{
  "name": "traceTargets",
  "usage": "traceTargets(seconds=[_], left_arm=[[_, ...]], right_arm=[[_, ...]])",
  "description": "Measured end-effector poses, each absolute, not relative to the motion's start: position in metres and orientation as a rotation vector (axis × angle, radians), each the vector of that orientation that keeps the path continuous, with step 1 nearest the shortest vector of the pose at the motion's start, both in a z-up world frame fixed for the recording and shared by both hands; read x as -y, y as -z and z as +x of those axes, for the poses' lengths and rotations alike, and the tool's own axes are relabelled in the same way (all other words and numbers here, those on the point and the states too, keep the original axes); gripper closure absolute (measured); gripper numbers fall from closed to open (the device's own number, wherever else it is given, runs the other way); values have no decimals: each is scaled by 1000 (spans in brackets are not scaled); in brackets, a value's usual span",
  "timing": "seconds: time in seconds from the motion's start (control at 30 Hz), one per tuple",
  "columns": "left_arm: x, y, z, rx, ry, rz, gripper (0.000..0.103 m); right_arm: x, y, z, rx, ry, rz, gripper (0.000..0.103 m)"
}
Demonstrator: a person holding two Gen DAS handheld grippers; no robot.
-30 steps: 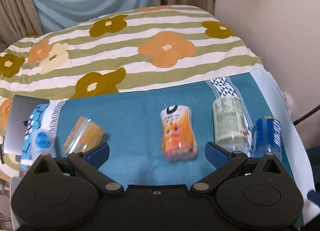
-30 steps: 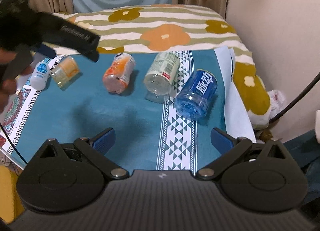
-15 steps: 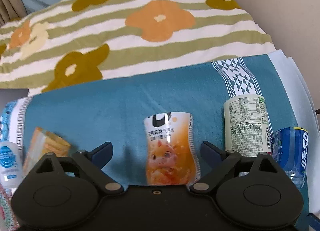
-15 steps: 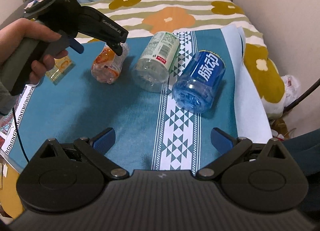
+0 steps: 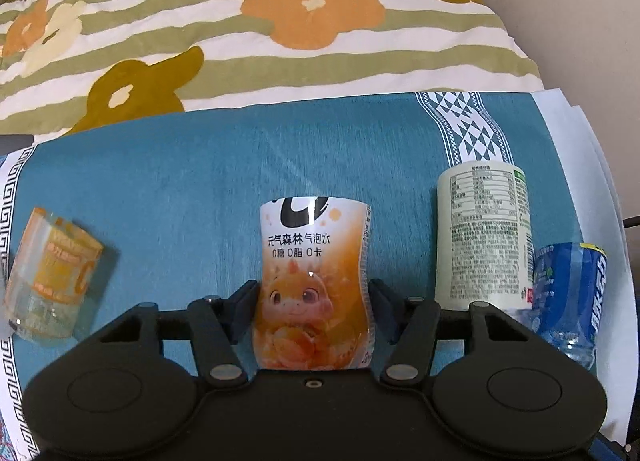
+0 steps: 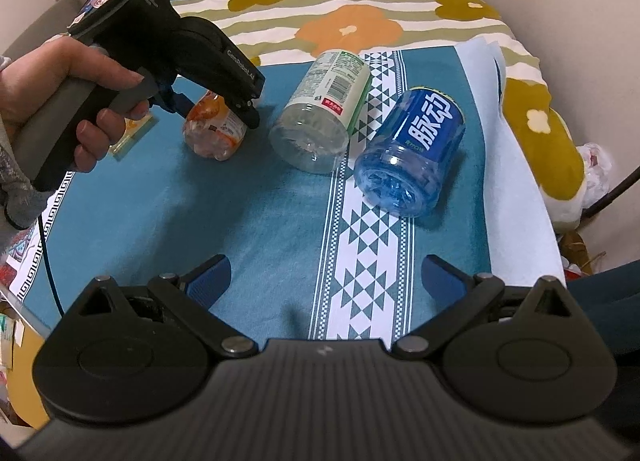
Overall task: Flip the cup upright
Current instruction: 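Lift the orange-labelled cup off the cloth with the left tool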
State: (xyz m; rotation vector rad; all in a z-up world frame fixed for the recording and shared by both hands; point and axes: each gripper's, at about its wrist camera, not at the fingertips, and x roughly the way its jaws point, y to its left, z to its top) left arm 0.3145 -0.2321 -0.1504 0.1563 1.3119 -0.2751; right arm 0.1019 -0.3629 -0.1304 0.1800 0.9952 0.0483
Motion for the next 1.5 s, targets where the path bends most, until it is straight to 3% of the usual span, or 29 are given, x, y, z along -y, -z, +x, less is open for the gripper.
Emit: traceTargets(seconds=[0.83,1.5], left_arm=[[130,89,176,-1202,214,-20,40],[81,152,146,-1255,186,73,39]], right_arm=[[315,83,77,-876,-107,77,0],[261,120,64,-928,-96,63,0]])
